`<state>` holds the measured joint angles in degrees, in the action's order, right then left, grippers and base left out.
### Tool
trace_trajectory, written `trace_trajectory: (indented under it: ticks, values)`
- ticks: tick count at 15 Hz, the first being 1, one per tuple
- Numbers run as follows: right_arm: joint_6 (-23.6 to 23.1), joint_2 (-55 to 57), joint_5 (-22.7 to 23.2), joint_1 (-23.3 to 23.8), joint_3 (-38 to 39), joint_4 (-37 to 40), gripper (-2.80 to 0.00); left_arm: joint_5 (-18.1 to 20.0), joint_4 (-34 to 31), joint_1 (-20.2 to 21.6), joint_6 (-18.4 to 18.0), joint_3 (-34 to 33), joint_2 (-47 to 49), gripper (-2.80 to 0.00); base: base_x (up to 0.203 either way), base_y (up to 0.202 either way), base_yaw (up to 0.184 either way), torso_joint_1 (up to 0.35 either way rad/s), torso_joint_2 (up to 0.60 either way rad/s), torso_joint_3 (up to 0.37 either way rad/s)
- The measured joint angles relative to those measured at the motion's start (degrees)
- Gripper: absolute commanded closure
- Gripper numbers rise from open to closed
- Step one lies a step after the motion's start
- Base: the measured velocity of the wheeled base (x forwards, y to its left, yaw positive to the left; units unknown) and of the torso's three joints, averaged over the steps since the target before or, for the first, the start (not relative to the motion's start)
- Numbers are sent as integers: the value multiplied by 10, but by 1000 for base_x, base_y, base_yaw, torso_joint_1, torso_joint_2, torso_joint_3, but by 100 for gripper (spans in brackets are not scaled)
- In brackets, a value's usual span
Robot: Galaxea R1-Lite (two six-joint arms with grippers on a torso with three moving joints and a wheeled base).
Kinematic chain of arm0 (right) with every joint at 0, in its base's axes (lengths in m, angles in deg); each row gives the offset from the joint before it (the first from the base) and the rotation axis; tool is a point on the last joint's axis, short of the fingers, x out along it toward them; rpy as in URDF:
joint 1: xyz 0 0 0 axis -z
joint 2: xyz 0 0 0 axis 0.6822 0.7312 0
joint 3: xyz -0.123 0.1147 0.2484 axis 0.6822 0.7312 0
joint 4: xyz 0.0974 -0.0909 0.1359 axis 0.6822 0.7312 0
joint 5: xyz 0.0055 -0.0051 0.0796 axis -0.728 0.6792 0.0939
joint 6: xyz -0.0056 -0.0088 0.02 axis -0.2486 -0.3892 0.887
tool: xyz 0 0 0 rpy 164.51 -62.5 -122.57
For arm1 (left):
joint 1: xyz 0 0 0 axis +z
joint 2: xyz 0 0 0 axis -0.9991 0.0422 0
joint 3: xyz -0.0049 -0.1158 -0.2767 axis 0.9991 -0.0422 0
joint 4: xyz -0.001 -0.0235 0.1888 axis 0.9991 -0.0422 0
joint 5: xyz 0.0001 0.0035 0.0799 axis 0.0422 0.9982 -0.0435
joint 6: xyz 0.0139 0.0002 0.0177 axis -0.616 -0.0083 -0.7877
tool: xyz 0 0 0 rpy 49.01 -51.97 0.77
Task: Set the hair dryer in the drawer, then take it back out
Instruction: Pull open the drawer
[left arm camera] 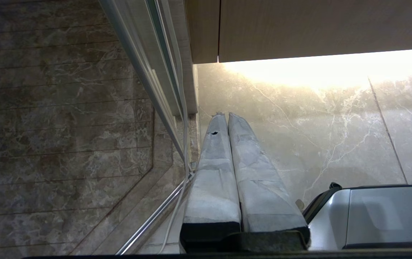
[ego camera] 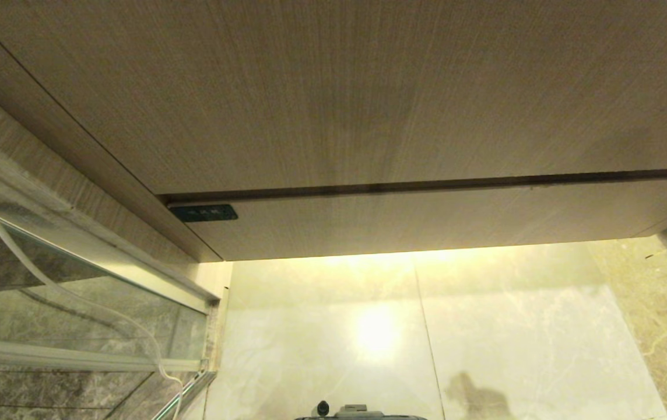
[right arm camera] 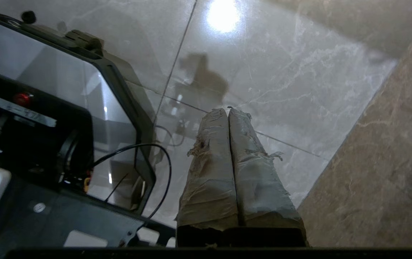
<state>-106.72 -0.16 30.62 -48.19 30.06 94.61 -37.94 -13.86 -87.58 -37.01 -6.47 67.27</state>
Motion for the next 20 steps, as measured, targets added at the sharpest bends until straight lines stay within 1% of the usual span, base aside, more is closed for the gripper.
trace_trajectory:
  ticks: [1, 2, 4, 5, 7, 10, 12, 13, 16, 17, 18, 20]
  values:
    - [-10, 26, 0, -1, 17, -33, 0, 0, 0, 0, 0, 0, 0, 0, 0, 0, 0, 0, 0, 0]
    - [-12, 49, 1, -2, 29, -64, -280, 0, 0, 0, 0, 0, 0, 0, 0, 0, 0, 0, 0, 0]
    - [-18, 102, 6, -4, 44, -123, -280, 0, 0, 0, 0, 0, 0, 0, 0, 0, 0, 0, 0, 0]
    - [-33, 127, 9, -9, 48, -151, -280, 0, 0, 0, 0, 0, 0, 0, 0, 0, 0, 0, 0, 0]
    - [-106, 166, 15, -14, 52, -196, -280, 0, 0, 0, 0, 0, 0, 0, 0, 0, 0, 0, 0, 0]
    - [-213, 191, 29, -17, 52, -223, -280, 0, 0, 0, 0, 0, 0, 0, 0, 0, 0, 0, 0, 0]
    - [-311, 193, 43, -14, 62, -266, -280, 0, 0, 0, 0, 0, 0, 0, 0, 0, 0, 0, 0, 0]
    - [-359, 191, 62, -10, 78, -303, -280, 0, 0, 0, 0, 0, 0, 0, 0, 0, 0, 0, 0, 0]
    - [-478, 189, 151, 14, 139, -432, -280, 0, 0, 0, 0, 0, 0, 0, 0, 0, 0, 0, 0, 0]
    - [-516, 190, 167, 24, 160, -477, -280, 0, 0, 0, 0, 0, 0, 0, 0, 0, 0, 0, 0, 0]
    - [-544, 194, 177, 31, 181, -520, -280, 0, 0, 0, 0, 0, 0, 0, 0, 0, 0, 0, 0, 0]
    - [-562, 209, 205, 42, 214, -603, -280, 0, 0, 0, 0, 0, 0, 0, 0, 0, 0, 0, 0, 0]
